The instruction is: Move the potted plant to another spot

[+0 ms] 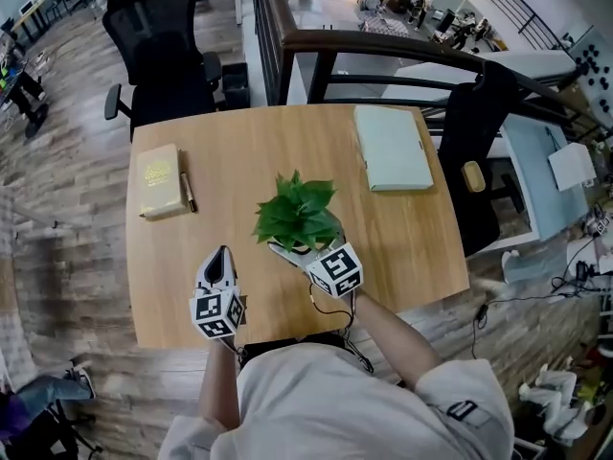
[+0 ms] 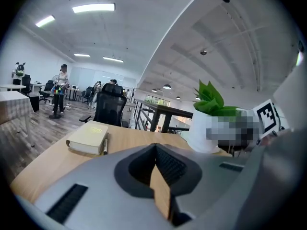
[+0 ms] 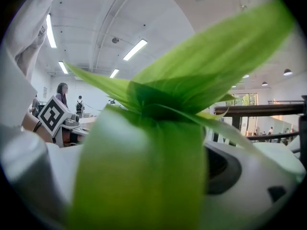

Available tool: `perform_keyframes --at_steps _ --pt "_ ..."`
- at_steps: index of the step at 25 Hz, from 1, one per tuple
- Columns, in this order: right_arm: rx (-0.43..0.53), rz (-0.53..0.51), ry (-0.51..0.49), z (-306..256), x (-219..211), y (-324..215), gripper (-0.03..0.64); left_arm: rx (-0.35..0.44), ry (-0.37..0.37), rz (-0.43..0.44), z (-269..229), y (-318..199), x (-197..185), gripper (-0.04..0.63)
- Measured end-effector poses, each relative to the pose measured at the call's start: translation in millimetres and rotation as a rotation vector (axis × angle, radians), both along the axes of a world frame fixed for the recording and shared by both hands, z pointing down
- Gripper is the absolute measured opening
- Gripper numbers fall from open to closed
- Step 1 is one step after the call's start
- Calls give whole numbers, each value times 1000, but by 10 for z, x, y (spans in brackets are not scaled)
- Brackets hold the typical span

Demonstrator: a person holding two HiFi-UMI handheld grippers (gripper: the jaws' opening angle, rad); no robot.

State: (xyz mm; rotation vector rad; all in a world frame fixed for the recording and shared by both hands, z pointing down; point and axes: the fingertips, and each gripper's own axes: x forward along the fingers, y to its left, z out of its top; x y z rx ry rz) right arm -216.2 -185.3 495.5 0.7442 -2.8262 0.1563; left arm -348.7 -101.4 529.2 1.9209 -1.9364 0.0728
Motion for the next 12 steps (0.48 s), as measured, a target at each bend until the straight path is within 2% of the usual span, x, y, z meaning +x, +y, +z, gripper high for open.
perform_keyframes --at_steps 12 --pt "-12 8 12 172 -844 -416 520 -64 2 38 336 -218 -668 12"
